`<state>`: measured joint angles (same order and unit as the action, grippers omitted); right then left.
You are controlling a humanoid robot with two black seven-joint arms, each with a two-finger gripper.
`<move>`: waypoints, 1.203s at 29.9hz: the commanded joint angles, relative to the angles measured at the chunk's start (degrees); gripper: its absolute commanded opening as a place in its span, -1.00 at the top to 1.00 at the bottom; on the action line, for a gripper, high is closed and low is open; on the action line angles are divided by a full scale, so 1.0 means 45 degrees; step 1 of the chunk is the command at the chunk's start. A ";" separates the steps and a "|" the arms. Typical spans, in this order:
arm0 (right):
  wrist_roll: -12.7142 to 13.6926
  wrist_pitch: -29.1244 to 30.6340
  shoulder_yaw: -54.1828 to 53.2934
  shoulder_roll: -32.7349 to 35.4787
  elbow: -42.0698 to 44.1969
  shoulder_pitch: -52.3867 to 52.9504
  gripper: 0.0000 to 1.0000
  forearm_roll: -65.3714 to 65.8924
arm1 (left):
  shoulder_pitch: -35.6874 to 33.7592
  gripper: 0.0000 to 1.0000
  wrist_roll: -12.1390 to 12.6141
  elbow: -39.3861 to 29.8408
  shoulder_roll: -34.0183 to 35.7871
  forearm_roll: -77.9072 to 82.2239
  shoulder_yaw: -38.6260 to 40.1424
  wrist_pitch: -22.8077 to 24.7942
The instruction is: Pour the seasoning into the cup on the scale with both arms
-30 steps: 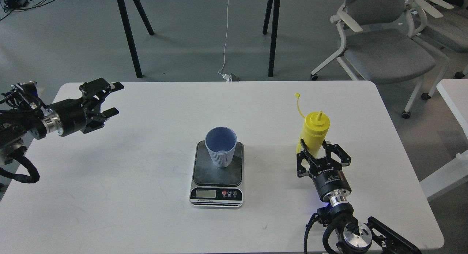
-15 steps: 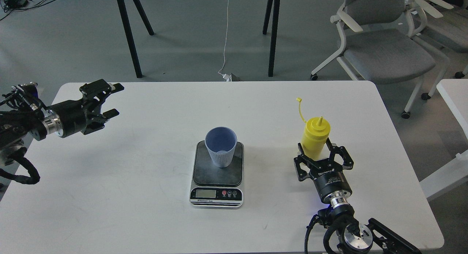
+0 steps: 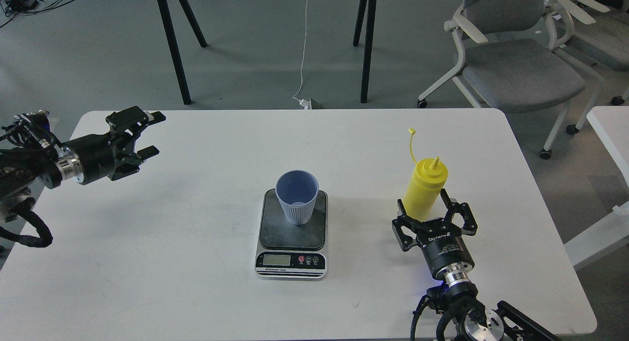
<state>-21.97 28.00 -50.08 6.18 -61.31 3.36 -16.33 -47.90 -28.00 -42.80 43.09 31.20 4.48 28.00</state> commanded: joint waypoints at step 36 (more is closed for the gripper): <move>0.0039 0.0000 -0.3696 0.5422 -0.5126 -0.1807 -0.91 -0.0551 | -0.0040 -0.97 0.0000 -0.0001 0.0132 -0.0038 0.0176 0.0000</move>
<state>-21.88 28.00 -66.76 28.73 -84.70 -9.98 -18.04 -48.06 -28.00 -42.80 43.66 31.06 5.24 28.00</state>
